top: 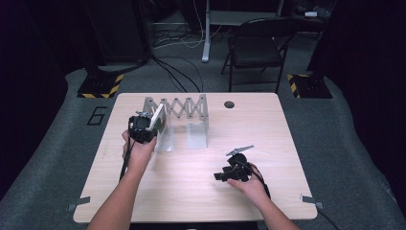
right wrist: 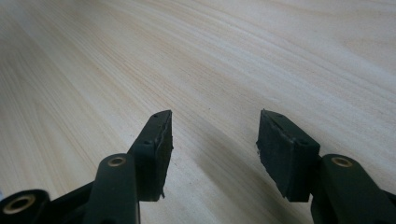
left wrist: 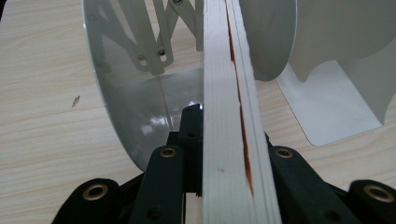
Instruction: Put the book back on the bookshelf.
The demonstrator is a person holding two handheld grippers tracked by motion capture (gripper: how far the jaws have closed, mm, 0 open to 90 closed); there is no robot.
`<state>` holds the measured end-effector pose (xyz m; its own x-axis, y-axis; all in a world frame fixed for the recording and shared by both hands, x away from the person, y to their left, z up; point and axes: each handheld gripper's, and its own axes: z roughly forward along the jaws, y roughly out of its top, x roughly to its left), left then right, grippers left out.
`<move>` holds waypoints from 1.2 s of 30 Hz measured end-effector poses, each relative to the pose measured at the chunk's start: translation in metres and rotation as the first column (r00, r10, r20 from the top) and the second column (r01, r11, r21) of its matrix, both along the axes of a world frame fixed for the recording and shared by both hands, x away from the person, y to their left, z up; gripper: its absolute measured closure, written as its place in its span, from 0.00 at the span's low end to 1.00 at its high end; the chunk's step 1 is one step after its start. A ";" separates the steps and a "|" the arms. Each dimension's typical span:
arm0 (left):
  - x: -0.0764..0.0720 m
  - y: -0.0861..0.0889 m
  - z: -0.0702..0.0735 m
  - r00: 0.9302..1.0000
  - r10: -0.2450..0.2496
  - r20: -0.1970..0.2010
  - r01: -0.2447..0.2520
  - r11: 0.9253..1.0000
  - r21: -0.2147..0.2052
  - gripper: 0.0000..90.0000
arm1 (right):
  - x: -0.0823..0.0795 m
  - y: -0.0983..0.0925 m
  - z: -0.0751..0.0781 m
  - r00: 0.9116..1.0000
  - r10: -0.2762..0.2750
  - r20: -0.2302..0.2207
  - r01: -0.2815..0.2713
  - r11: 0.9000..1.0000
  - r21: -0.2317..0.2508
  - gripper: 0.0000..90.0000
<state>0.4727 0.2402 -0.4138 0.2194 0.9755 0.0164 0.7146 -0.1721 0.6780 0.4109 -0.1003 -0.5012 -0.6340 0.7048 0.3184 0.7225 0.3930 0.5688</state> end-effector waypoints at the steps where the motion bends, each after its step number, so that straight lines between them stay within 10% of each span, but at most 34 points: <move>1: 0.001 0.000 0.000 1.000 0.002 -0.004 -0.002 1.000 -0.001 0.84 | 0.000 0.000 0.000 1.000 0.001 0.001 -0.001 1.000 0.000 0.50; 36: 0.009 -0.015 -0.020 0.999 0.034 -0.025 -0.034 0.999 0.019 0.84 | 0.000 0.000 0.000 1.000 0.004 -0.001 -0.004 1.000 -0.001 0.50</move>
